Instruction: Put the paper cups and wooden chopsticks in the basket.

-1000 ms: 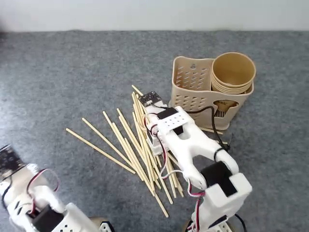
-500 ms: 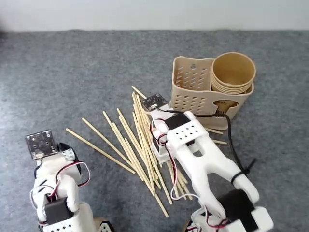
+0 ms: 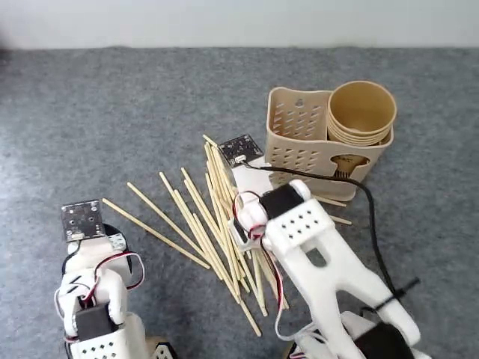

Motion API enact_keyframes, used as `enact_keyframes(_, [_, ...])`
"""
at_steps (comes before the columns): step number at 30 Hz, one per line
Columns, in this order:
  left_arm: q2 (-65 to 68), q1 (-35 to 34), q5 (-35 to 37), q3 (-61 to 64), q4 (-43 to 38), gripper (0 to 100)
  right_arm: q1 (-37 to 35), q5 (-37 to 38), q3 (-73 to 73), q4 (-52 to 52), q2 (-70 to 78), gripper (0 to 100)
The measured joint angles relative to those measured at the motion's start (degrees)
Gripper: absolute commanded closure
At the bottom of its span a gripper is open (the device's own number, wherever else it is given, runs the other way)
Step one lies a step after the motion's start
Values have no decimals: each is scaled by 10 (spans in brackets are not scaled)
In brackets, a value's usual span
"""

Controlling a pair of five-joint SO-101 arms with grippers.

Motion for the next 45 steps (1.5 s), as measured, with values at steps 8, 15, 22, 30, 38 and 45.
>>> enact_keyframes(8, [0, 13, -30, 3, -3, 985, -15, -20, 0, 19, -142, 991])
enact_keyframes(15, [0, 13, -31, 3, -4, 985, -15, -20, 4, 6, -236, 991])
enact_keyframes(22, [0, 13, -31, 3, -4, 985, -12, -20, 4, -40, -265, 991])
enact_keyframes(30, [0, 13, -31, 3, -4, 985, 42, -20, 73, -178, -265, 991])
enact_keyframes(38, [0, 13, -31, 3, -4, 985, 50, -20, 91, -319, -265, 991])
enact_keyframes(45, [0, 13, -31, 3, -4, 985, 66, -20, 91, -396, -265, 991])
